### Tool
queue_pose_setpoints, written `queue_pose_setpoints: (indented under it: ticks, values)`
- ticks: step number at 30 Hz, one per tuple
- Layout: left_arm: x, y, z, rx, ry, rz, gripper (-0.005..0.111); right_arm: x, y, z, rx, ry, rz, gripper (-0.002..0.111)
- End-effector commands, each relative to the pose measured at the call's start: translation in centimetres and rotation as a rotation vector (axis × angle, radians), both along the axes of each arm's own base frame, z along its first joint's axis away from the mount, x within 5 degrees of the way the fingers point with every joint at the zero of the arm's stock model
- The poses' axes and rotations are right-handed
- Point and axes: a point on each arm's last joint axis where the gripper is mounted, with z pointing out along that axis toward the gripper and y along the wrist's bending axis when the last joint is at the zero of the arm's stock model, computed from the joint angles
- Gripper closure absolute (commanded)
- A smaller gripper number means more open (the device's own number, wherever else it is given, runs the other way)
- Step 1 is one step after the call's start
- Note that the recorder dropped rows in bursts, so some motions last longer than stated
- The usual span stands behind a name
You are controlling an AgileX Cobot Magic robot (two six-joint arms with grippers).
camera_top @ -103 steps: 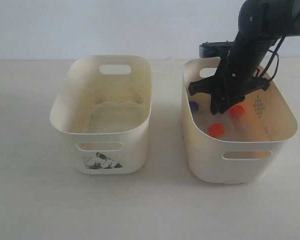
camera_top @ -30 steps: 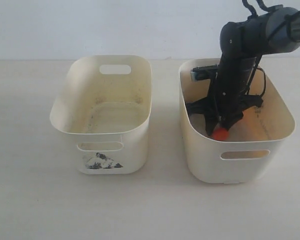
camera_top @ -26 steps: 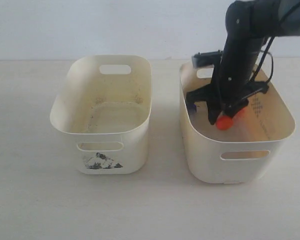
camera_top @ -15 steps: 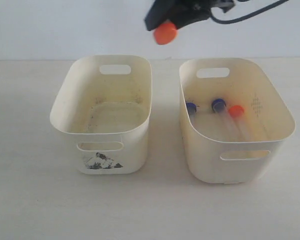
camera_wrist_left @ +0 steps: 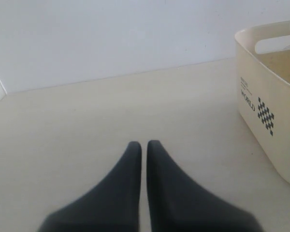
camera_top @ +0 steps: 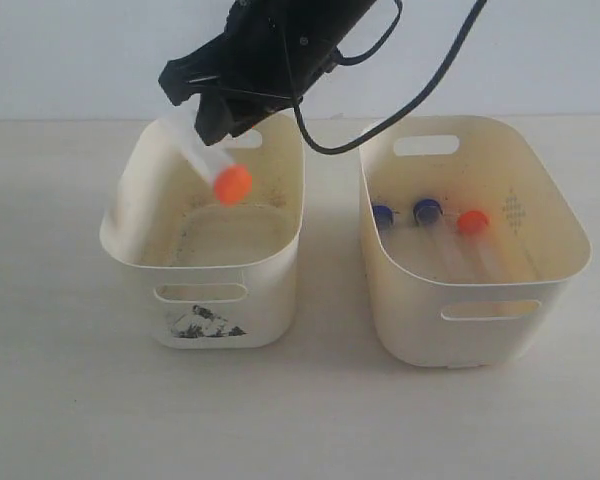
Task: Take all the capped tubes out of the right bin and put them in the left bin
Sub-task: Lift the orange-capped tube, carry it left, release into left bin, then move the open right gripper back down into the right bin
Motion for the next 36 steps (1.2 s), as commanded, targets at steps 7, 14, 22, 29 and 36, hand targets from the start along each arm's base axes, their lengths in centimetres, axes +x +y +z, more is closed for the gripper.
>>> queue_pose_setpoints:
  ticks: [7, 14, 22, 29, 36]
  values:
    - [0.0, 0.0, 0.2, -0.013, -0.017, 0.001, 0.102, -0.6, -3.0, 3.7, -0.102, -0.119, -0.207, 0.109]
    - [0.0, 0.0, 0.2, -0.013, -0.017, 0.001, 0.102, -0.5, -7.6, 4.9, -0.392, -0.185, -0.542, 0.109]
    - [0.0, 0.0, 0.2, -0.013, -0.017, 0.001, 0.102, 1.0, -11.6, 2.3, -0.379, 0.092, -0.658, 0.109]
    - [0.0, 0.0, 0.2, -0.013, -0.017, 0.001, 0.102, 3.5, -12.2, -3.1, -0.400, 0.259, -0.640, 0.109]
    - [0.0, 0.0, 0.2, -0.013, -0.017, 0.001, 0.102, 4.8, -11.5, -7.4, -0.441, 0.360, -0.624, 0.109]
